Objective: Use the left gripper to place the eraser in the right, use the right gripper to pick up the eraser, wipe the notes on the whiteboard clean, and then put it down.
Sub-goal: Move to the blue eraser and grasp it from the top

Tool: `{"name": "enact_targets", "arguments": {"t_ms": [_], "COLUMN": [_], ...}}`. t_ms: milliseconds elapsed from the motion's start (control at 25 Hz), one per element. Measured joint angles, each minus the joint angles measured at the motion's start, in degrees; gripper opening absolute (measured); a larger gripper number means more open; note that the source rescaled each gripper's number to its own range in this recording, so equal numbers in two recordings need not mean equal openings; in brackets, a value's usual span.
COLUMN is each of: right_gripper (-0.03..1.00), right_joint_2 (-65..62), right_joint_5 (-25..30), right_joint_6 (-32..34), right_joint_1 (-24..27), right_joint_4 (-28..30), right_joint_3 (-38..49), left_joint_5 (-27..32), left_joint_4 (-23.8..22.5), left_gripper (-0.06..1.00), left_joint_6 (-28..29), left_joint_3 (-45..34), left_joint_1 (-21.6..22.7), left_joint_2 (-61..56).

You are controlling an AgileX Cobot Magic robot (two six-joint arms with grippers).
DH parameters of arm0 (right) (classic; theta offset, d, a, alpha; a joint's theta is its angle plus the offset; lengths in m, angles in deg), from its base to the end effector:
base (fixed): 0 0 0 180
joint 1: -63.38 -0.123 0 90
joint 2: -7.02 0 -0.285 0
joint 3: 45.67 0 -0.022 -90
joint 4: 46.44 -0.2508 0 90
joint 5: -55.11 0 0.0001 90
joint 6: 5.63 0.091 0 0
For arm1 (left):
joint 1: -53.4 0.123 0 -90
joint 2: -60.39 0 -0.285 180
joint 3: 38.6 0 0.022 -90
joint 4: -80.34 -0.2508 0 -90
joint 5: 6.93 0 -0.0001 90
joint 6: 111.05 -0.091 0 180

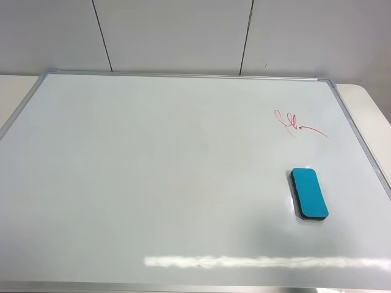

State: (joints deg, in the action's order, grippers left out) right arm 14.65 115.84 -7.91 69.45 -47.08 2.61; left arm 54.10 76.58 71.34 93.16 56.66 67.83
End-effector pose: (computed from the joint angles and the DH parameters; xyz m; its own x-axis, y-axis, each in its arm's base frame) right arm -0.0057 0.0015 0.2787 -0.4489 0.0132 -0.8935 0.0817 0.9963 -0.0263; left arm -0.0070 0.0048 0.2786 -0.4468 -0.0353 -0.8939 -0.1124 0.9935 0.0169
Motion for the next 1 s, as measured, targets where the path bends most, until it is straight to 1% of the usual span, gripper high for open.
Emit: {"name": "enact_targets", "arguments": {"t_ms": [240,400,720,1000], "right_gripper": [1.00,1.00,1.00,1.00], "right_joint_2": [0.0,0.0,0.0,0.0], "right_joint_5": [0.0,0.0,0.0,0.0], "right_joint_6": [0.0,0.0,0.0,0.1], "right_joint_1": [0.0,0.0,0.0,0.0], "right_joint_4": [0.0,0.0,0.0,0.0], "right_joint_3": [0.0,0.0,0.0,0.0], "left_joint_5": [-0.2,-0.3,-0.3,-0.3], "left_joint_4": [-0.1,-0.1,0.0,0.0], "left_gripper": [0.99,0.99,0.99,0.99], "left_joint_6": [0.0,0.0,0.0,0.0], "left_joint_3": [0.0,0.0,0.0,0.0], "left_joint_1": [-0.6,-4.1,-8.6,-8.7], "left_joint_2": [0.0,0.0,0.0,0.0]}}
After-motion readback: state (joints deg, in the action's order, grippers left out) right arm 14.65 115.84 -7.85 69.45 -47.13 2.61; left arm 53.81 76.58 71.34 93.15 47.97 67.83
